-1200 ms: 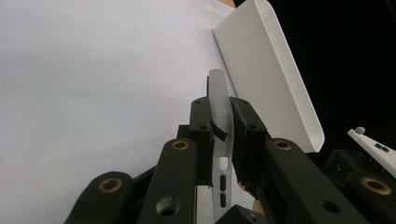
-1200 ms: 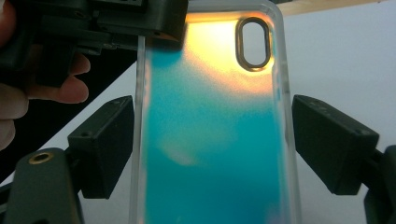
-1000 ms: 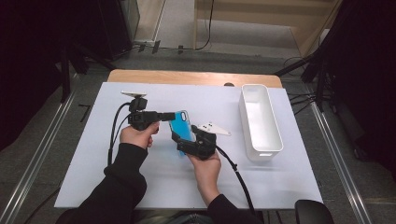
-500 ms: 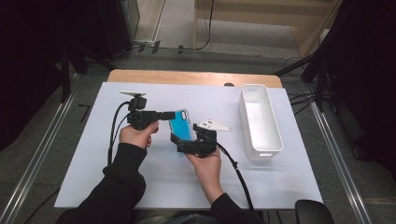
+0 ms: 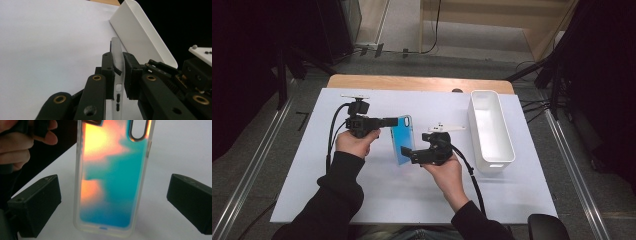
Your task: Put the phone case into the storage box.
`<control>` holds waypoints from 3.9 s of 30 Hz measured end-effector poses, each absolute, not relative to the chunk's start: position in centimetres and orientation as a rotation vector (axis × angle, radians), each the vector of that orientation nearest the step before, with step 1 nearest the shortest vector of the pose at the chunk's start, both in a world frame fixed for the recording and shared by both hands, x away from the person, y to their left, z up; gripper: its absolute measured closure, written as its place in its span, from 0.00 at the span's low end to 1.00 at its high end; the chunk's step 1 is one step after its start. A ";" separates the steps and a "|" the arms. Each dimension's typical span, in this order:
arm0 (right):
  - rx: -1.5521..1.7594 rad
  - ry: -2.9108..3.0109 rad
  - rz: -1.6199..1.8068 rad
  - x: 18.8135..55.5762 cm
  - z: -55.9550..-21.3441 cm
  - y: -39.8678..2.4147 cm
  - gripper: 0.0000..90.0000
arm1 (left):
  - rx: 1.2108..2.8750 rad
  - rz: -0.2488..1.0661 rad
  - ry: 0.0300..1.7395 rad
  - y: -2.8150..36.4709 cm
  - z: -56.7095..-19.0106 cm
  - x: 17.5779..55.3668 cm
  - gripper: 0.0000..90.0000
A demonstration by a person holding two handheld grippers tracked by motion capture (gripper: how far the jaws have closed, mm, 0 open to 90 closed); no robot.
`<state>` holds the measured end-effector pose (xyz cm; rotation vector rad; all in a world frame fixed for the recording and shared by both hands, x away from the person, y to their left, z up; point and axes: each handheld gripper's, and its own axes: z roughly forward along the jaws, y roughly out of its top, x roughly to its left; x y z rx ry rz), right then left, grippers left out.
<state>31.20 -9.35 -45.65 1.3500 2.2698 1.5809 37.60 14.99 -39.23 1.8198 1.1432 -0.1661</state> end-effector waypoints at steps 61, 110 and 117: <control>1.208 2.316 1.469 31.9 -43.0 -10.8 0.00 | 1.778 0.120 1.034 12.4 -39.2 33.9 0.89; 1.255 2.311 1.471 34.9 -42.5 -7.8 0.16 | 1.739 0.074 1.069 12.2 -39.3 33.7 0.89; 1.245 2.319 1.458 34.9 -42.4 -7.9 0.17 | 1.732 0.049 1.066 12.1 -39.3 33.8 0.88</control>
